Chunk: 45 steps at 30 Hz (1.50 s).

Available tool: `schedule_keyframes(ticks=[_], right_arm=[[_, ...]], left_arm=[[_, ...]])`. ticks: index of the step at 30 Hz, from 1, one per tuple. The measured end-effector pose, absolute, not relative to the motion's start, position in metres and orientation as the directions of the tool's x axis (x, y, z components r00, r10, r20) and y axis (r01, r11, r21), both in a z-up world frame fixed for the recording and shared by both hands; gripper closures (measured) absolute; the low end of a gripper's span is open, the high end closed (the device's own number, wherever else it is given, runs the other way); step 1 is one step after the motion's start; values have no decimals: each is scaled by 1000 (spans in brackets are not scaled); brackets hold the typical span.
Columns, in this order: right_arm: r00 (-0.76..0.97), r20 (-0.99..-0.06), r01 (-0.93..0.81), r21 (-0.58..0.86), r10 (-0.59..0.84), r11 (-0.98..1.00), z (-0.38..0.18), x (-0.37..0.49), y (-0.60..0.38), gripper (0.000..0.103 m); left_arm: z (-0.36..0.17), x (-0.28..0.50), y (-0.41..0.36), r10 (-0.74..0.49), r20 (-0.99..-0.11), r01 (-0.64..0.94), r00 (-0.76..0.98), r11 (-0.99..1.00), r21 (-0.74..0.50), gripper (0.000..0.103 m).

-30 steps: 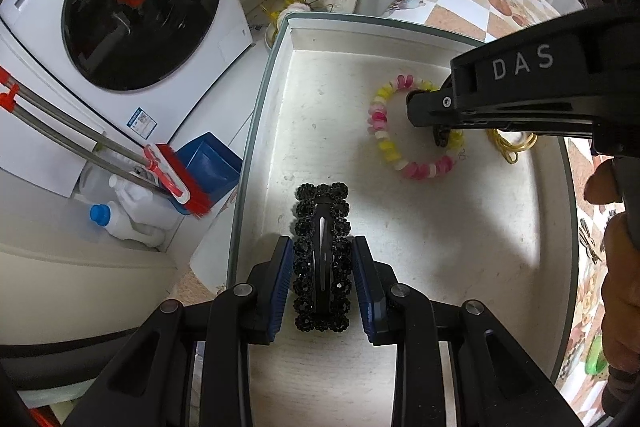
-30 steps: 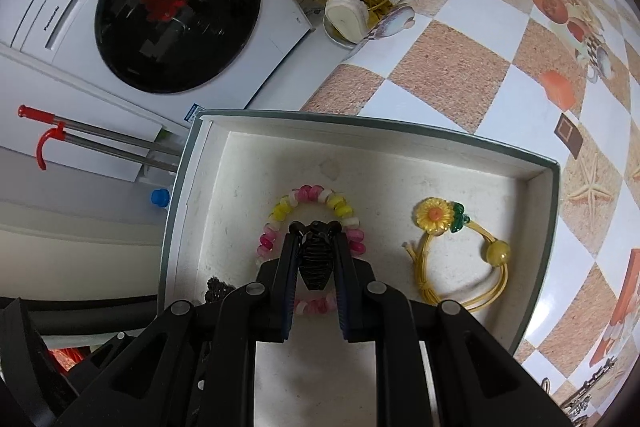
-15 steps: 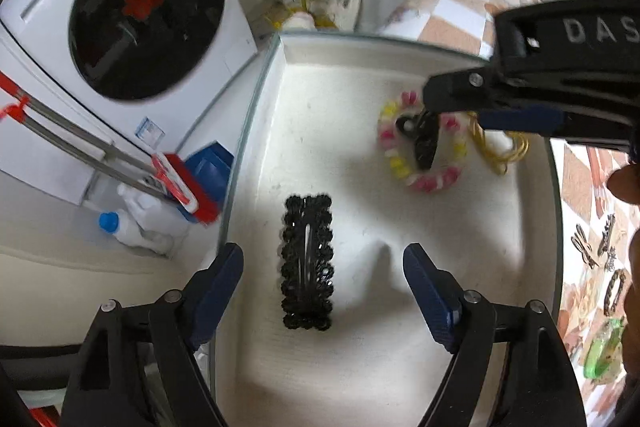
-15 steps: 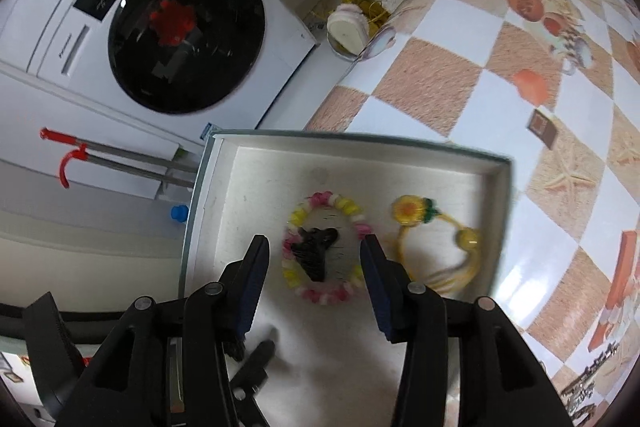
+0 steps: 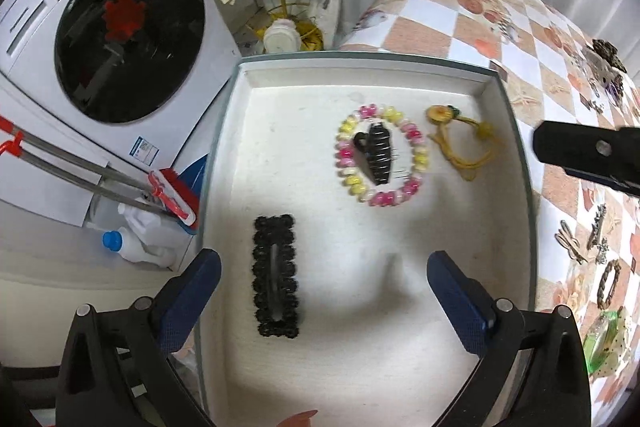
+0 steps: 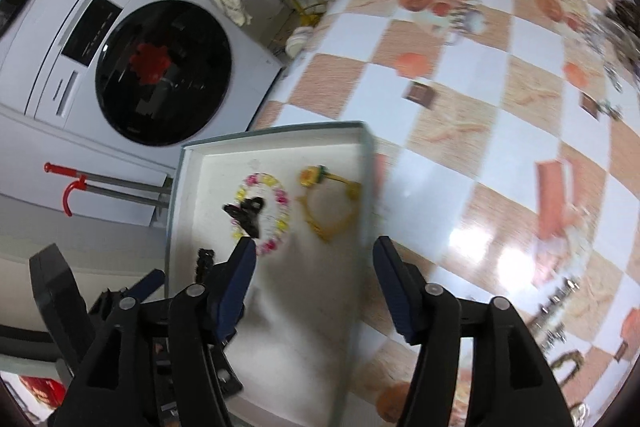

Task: Organize jewelry
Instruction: 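Lower both clips into the tray and open both tools, then move both open tools back over the table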

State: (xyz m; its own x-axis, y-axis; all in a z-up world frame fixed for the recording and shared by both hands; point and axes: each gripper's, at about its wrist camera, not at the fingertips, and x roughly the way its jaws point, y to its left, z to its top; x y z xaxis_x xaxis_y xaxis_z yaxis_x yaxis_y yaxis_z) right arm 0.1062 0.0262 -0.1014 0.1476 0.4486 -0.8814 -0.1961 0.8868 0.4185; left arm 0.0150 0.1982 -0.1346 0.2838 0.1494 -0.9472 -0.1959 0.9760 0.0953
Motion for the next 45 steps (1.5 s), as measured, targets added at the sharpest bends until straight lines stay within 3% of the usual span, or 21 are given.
schedule_keyframes(ticks=[6,16,29,45], right_arm=[[182,-881,-114,422,436,900,-96,99,-12,20],[272,-868,75,449,415,890,-91,81,-89,18],[371,-880,331,423,297,843,-87,31,-205,16],[265,-939,489,328,220,808,-107,-51,-279,16]], left_arm=[[-131,26,175,150,-948,-138,280,984,115,0],[-123,47,120,142,-946,3,292,989,149,0],[-120,67,44,27,-958,181,284,980,82,0],[-149,70,-20,-16,-975,319,220,946,57,0]])
